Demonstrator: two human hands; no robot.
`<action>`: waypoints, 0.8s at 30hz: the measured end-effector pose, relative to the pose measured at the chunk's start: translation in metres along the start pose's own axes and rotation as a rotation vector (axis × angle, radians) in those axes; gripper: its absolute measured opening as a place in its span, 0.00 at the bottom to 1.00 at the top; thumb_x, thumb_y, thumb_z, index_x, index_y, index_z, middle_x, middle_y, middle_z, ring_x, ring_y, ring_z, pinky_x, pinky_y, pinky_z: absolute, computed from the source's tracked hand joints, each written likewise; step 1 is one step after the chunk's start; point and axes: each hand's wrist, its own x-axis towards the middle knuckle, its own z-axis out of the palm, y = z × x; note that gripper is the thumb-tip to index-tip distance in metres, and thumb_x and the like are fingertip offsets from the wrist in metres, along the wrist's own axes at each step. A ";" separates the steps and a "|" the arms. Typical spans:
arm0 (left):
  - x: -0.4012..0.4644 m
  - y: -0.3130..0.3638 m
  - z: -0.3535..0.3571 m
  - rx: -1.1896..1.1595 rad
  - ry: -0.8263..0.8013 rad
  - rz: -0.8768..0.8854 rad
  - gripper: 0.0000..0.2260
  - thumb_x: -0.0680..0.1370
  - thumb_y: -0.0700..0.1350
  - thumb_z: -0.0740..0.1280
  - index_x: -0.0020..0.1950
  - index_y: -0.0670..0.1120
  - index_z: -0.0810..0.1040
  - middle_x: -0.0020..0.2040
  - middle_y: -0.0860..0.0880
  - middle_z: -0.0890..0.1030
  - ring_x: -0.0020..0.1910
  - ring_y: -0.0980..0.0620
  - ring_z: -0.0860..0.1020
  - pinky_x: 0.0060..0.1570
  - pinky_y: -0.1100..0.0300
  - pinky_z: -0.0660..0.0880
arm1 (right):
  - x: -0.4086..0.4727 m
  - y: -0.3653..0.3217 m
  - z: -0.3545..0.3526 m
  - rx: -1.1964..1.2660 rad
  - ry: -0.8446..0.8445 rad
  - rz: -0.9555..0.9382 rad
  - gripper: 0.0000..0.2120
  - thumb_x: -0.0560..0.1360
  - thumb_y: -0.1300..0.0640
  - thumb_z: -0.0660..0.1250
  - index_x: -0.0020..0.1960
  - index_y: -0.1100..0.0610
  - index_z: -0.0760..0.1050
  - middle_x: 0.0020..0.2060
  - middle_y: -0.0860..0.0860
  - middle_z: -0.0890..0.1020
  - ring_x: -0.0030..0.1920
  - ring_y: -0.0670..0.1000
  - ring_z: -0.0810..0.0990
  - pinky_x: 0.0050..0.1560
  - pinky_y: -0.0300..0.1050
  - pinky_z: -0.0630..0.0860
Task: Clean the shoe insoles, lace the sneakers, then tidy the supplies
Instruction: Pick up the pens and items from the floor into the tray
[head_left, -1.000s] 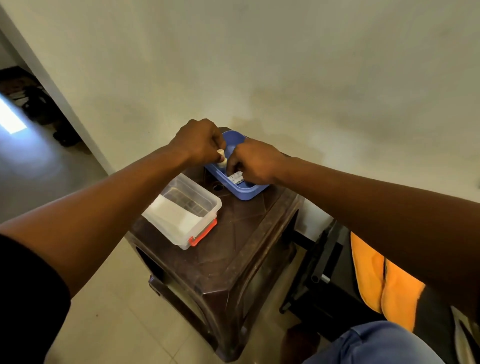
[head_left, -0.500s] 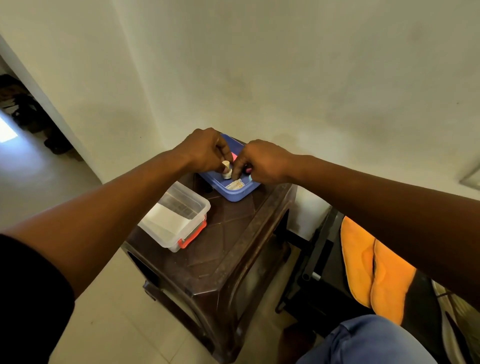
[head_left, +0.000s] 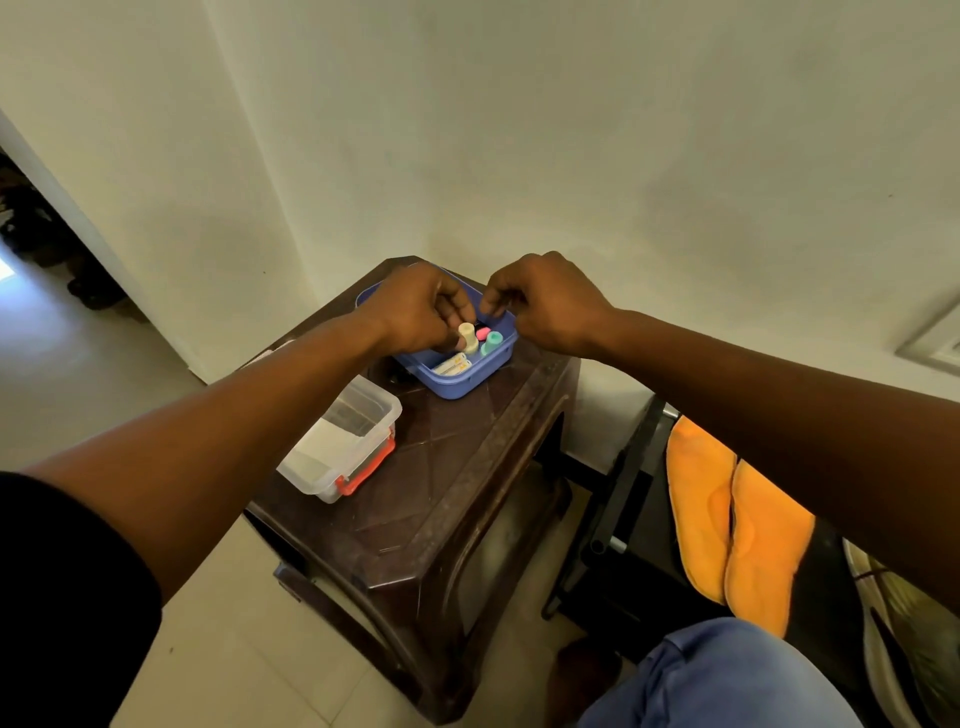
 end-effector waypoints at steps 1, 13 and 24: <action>-0.001 0.001 0.001 -0.007 -0.004 -0.004 0.12 0.70 0.35 0.79 0.51 0.46 0.85 0.44 0.50 0.86 0.40 0.57 0.83 0.40 0.70 0.74 | -0.001 -0.001 0.000 -0.004 -0.006 0.000 0.17 0.70 0.71 0.67 0.52 0.56 0.86 0.48 0.52 0.87 0.48 0.52 0.84 0.52 0.53 0.82; 0.000 0.001 0.006 -0.074 -0.021 -0.006 0.11 0.70 0.33 0.77 0.50 0.45 0.85 0.43 0.51 0.86 0.39 0.59 0.83 0.38 0.72 0.75 | -0.003 -0.008 0.004 -0.062 -0.034 0.016 0.14 0.72 0.64 0.69 0.53 0.50 0.86 0.49 0.49 0.87 0.47 0.52 0.83 0.50 0.50 0.82; 0.001 -0.004 0.004 -0.092 -0.107 0.042 0.10 0.72 0.33 0.77 0.51 0.43 0.86 0.47 0.47 0.87 0.44 0.53 0.85 0.53 0.59 0.81 | 0.005 -0.014 -0.005 -0.114 -0.089 0.034 0.11 0.69 0.62 0.72 0.48 0.50 0.85 0.48 0.49 0.86 0.47 0.52 0.83 0.48 0.49 0.81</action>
